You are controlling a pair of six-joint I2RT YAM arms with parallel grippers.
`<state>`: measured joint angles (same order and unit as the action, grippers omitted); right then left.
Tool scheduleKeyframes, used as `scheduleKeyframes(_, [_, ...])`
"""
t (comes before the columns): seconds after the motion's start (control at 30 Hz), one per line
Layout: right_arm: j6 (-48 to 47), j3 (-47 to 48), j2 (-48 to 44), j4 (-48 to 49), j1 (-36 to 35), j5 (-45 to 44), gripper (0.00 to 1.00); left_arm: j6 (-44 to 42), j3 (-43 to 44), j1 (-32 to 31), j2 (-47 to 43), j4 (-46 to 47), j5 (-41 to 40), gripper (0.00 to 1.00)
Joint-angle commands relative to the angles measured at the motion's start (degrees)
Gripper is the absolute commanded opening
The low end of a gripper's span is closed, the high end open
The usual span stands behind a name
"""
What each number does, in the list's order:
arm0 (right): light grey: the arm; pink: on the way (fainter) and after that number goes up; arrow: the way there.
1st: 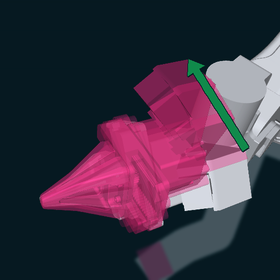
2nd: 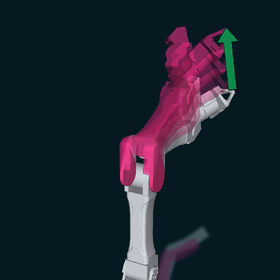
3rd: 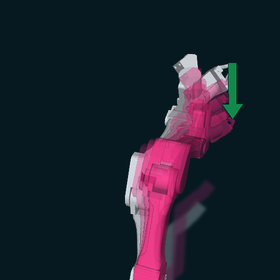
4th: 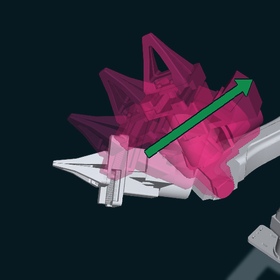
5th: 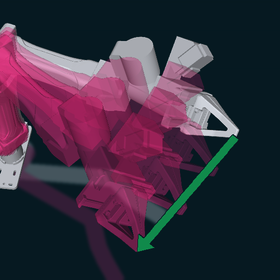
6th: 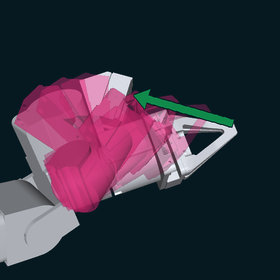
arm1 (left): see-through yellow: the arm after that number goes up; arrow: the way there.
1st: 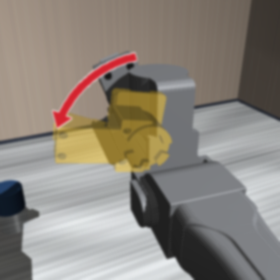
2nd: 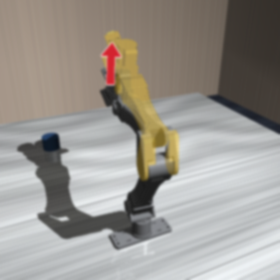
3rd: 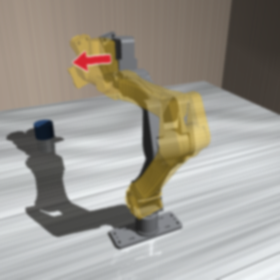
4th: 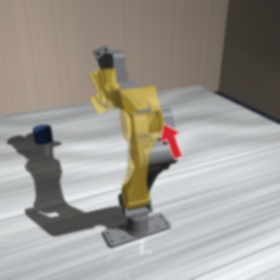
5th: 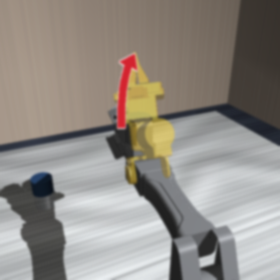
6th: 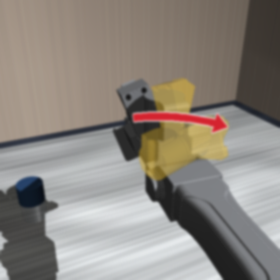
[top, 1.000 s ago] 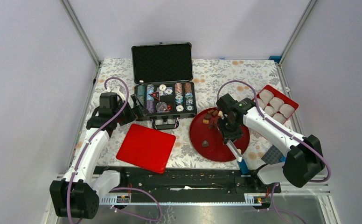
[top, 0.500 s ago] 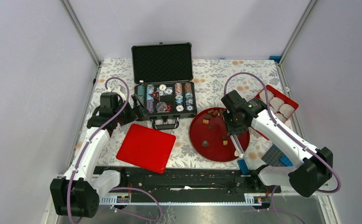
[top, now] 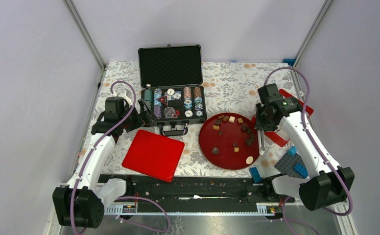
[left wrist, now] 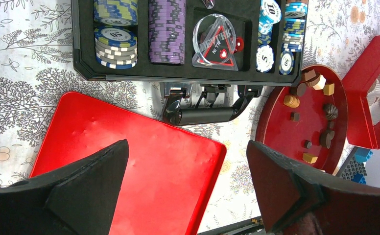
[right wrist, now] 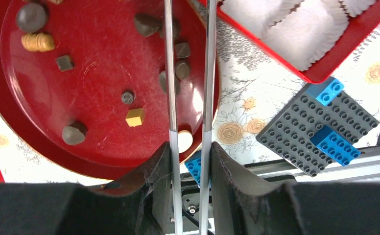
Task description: Pack the chocolate
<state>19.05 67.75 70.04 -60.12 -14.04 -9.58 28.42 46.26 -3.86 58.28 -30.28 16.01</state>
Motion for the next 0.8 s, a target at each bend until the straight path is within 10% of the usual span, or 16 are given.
scheduleKeyframes(0.0, [-1.21,0.21,-1.91,1.48,5.15,0.38,0.16,-1.35,1.55,-0.17,0.51,2.41,-0.56,0.99])
scheduleKeyframes(0.77, [3.18,-5.78,-3.67,0.88,12.85,13.39,0.20,-1.55,2.74,-0.19,2.63,2.33,-0.28,0.99])
